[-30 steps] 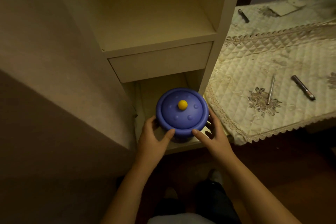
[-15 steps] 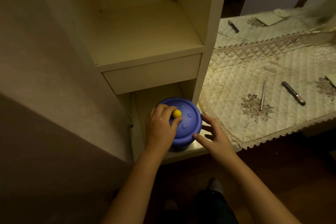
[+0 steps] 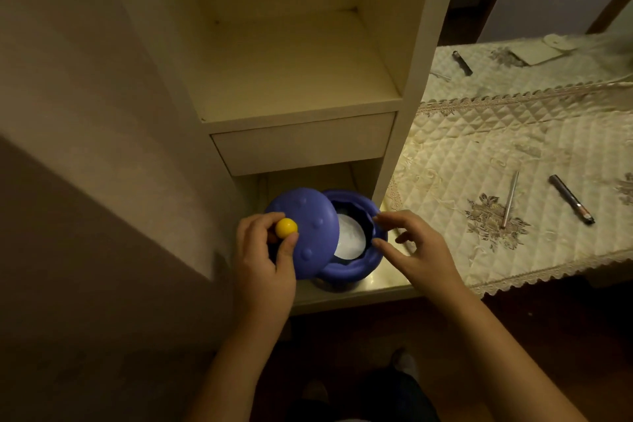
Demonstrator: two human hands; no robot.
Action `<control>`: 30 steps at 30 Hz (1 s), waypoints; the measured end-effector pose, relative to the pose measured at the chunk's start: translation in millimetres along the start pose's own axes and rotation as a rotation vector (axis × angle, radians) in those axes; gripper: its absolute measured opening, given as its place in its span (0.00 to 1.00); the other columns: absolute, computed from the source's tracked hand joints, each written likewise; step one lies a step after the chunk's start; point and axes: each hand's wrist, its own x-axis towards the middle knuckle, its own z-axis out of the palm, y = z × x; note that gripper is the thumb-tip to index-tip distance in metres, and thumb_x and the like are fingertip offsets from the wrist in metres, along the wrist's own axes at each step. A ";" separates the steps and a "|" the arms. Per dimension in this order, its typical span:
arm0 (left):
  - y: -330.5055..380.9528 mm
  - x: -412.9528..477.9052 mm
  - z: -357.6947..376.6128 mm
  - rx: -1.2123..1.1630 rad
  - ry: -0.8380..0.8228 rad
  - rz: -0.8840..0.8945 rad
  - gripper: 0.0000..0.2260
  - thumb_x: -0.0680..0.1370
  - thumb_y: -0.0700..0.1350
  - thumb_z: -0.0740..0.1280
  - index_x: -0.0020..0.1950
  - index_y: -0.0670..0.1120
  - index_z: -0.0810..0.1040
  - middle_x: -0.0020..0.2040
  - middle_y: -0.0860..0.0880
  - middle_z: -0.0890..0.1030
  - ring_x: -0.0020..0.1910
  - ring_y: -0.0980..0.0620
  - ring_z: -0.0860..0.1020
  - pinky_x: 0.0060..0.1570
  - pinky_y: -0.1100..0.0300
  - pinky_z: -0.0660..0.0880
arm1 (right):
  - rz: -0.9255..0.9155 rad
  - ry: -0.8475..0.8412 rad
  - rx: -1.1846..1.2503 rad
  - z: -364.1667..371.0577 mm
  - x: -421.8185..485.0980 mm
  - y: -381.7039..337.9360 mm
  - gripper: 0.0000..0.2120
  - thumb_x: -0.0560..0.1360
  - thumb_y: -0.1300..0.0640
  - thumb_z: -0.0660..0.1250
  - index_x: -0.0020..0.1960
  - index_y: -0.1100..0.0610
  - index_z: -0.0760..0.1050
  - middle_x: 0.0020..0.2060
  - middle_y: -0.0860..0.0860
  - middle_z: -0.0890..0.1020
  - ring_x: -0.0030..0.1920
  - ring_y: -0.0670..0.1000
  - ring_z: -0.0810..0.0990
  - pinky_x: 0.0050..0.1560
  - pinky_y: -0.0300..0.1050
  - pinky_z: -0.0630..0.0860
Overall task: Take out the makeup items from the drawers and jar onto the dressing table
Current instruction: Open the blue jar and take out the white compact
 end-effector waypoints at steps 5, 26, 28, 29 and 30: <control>5.7 -2.2 -12.8 0.168 0.059 0.010 0.08 0.72 0.40 0.67 0.50 0.40 0.75 0.50 0.50 0.70 0.43 0.57 0.71 0.46 0.80 0.67 | -0.025 -0.206 -0.106 11.3 22.5 -11.0 0.17 0.70 0.58 0.70 0.59 0.54 0.75 0.53 0.49 0.80 0.51 0.41 0.77 0.54 0.35 0.75; 4.8 -0.2 -23.2 0.246 0.023 0.032 0.10 0.72 0.41 0.67 0.51 0.39 0.76 0.50 0.46 0.73 0.42 0.61 0.68 0.50 0.82 0.63 | -0.096 -0.441 -0.458 31.5 49.7 -21.7 0.34 0.67 0.52 0.72 0.70 0.55 0.64 0.69 0.53 0.68 0.69 0.53 0.66 0.67 0.42 0.63; 3.6 1.1 -18.3 0.232 -0.007 0.005 0.09 0.72 0.38 0.69 0.51 0.39 0.76 0.51 0.46 0.73 0.40 0.60 0.69 0.49 0.82 0.64 | -0.118 -0.362 -0.368 25.4 44.1 -23.3 0.34 0.67 0.53 0.73 0.69 0.55 0.65 0.68 0.52 0.69 0.68 0.50 0.67 0.64 0.39 0.63; 3.4 2.0 -14.8 0.221 -0.023 -0.008 0.09 0.72 0.37 0.69 0.51 0.39 0.77 0.51 0.46 0.73 0.41 0.58 0.70 0.48 0.81 0.65 | -0.110 -0.326 -0.317 20.9 41.0 -23.7 0.34 0.67 0.53 0.73 0.69 0.55 0.65 0.67 0.50 0.69 0.66 0.47 0.68 0.63 0.36 0.63; 3.5 3.2 -10.4 0.207 -0.039 -0.017 0.09 0.72 0.37 0.69 0.51 0.40 0.77 0.51 0.46 0.73 0.42 0.56 0.71 0.47 0.81 0.66 | -0.092 -0.293 -0.269 15.4 37.8 -24.5 0.34 0.66 0.53 0.73 0.69 0.54 0.65 0.65 0.47 0.69 0.64 0.45 0.67 0.62 0.34 0.64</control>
